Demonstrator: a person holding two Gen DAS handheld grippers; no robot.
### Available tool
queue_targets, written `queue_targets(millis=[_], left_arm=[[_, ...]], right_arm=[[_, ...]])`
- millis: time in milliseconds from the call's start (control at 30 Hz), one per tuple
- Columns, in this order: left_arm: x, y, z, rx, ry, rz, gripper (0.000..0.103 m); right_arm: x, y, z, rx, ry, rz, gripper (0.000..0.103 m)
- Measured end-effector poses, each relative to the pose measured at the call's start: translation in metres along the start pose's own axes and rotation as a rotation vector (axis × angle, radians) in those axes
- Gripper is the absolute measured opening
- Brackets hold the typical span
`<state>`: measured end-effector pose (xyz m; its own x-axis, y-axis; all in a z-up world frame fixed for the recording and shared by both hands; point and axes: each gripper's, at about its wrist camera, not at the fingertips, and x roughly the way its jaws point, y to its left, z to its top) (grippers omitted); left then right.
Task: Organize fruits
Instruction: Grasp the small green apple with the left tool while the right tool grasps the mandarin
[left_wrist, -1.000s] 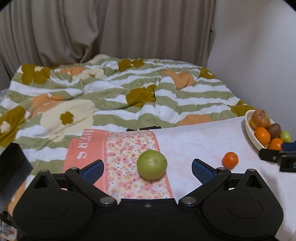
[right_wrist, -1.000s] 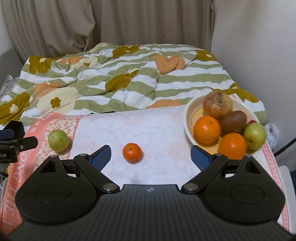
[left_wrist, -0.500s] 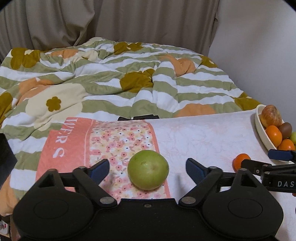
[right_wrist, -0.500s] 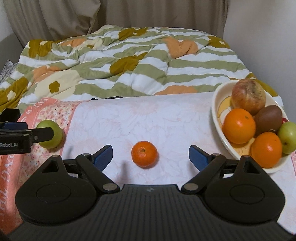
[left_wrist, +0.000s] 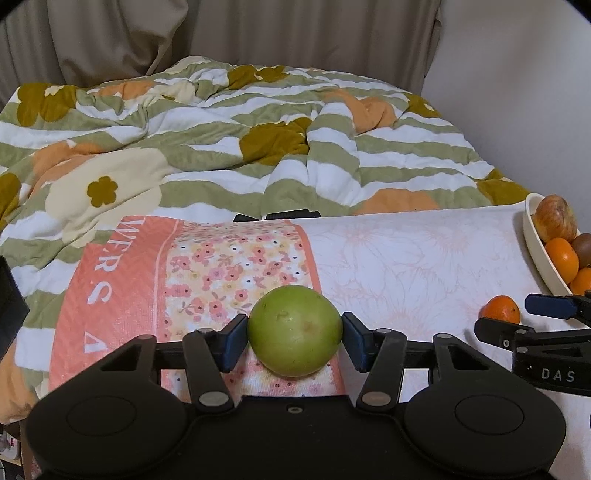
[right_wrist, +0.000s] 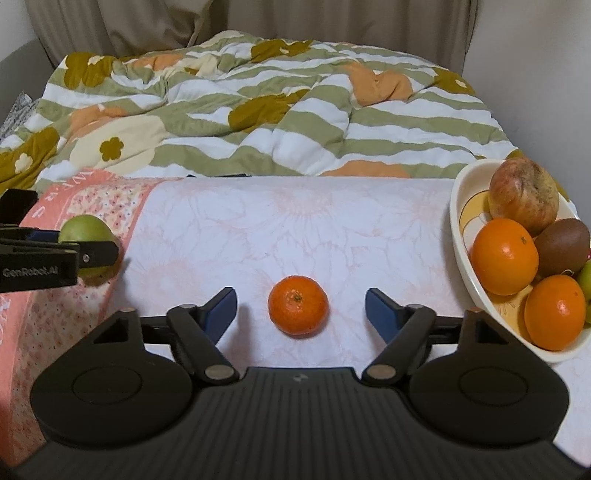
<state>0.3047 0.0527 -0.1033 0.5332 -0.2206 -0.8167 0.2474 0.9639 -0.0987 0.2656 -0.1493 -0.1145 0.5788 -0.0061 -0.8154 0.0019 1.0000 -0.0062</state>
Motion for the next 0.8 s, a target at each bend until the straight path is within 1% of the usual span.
queue_targets(millis=[200, 300, 333, 633, 800], left_arm=[[-0.001, -0.002, -0.003, -0.004, -0.002, 0.016, 0.059], [-0.002, -0.003, -0.004, -0.001, -0.002, 0.020, 0.059], [-0.003, -0.003, -0.004, 0.000, -0.001, 0.021, 0.059], [-0.016, -0.004, -0.006, -0.011, -0.024, 0.008, 0.059], [-0.033, -0.008, -0.007, -0.011, -0.053, -0.002, 0.059]], right_arm=[[0.005, -0.001, 0.000, -0.010, 0.010, 0.008, 0.073], [0.005, 0.001, 0.000, -0.019, 0.010, 0.013, 0.063], [0.006, 0.001, 0.000, -0.024, 0.013, 0.018, 0.051], [-0.002, 0.004, 0.000, -0.034, 0.005, 0.024, 0.051], [-0.017, 0.006, -0.001, -0.036, -0.018, 0.023, 0.051]])
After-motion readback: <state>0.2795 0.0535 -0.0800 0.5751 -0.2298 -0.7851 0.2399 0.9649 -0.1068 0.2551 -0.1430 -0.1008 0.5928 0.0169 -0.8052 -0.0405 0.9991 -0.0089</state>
